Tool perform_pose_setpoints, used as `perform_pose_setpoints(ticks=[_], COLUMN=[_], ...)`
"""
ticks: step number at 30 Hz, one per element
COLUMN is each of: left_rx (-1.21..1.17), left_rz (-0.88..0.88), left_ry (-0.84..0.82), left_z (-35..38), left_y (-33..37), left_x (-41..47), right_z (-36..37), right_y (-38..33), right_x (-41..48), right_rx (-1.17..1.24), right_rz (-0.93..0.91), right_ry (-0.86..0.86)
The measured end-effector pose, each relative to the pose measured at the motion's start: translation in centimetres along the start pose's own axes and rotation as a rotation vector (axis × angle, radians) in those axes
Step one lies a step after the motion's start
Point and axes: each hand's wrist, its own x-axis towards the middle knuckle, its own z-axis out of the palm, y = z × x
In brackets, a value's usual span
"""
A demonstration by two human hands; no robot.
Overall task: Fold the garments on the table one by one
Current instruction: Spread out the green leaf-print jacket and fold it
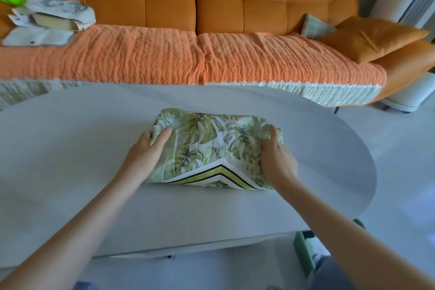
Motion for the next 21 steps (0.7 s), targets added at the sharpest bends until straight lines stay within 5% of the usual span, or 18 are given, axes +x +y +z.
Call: perform_pose_setpoints(ticks=[3,9,17,21], left_rx=[0.077,0.105,0.271,0.473], left_rz=[0.042,0.158,0.102,0.409], left_ry=[-0.076,0.085,0.101,0.325], left_z=[-0.7,0.4,1.3,0.3], left_y=[-0.4,-0.6,-0.8,-0.2], left_x=[-1.2,-1.5,-2.4,-3.3], right_z=[-0.4,0.0,0.0,-1.2], right_y=[0.2,0.1,0.2,-0.3], right_x=[-0.3,-1.5,-1.6,-1.7], right_rx=[0.081,0.260,0.036,-0.111], right_rz=[-0.021,-0.144,-0.145,-0.225], right_ry=[0.021,0.037,0.024,0.168])
